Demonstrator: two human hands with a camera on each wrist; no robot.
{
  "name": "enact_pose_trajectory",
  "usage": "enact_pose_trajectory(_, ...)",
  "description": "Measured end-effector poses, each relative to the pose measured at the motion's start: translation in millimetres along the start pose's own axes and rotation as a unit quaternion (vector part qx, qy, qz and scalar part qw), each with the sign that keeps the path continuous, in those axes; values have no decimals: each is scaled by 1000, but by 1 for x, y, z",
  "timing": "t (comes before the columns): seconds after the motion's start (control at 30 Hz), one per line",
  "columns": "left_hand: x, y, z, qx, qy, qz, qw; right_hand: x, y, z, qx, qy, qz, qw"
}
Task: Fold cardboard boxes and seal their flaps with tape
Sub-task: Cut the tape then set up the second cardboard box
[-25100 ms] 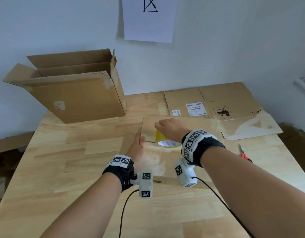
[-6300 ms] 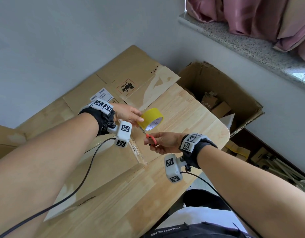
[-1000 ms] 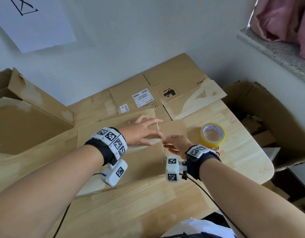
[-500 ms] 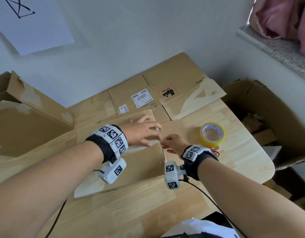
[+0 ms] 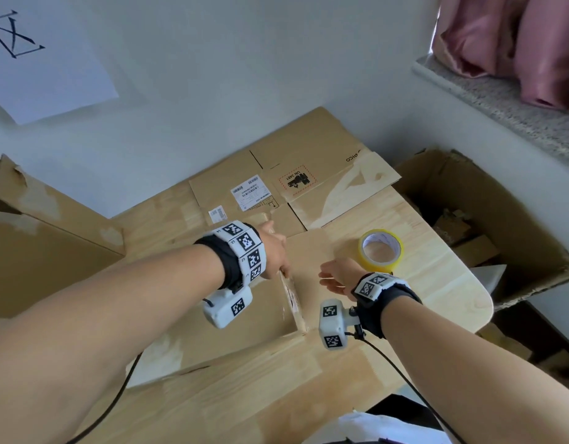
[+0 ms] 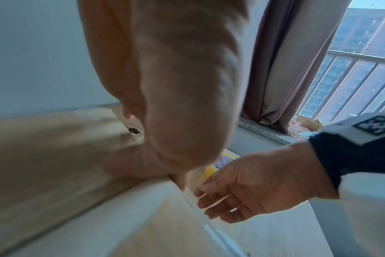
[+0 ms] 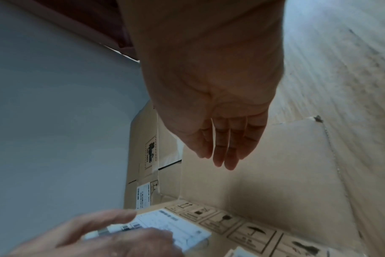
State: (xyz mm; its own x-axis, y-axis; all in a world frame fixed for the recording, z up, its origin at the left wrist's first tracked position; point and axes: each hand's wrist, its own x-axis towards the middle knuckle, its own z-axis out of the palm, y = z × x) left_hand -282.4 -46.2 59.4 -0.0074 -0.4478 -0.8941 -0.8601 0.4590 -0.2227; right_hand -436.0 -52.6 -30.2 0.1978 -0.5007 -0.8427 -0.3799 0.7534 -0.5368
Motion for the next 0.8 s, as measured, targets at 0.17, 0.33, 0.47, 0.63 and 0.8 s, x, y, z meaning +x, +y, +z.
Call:
enact_pose_trajectory(0.17,-18,-9,4,-181,180,3,967,-9,-5,-3,8,6,-25,1000)
enact_pose_trajectory(0.33,-42,-52,64,-474,408,-67,777,-30,-22,25,-6,-23,-83,996)
enact_pose_trajectory(0.47,-44,-71,167,-524,370,-230,732,-48,-22,65,-132,-80,-121,980)
enact_pose_trajectory(0.63,-57,-50,238,-647,284,-318,632,-49,-14,93,-161,-33,-131,978)
enact_pose_trajectory(0.8,-59,-43,258,-706,296,-318,560,-53,-8,99,-196,13,-155,968)
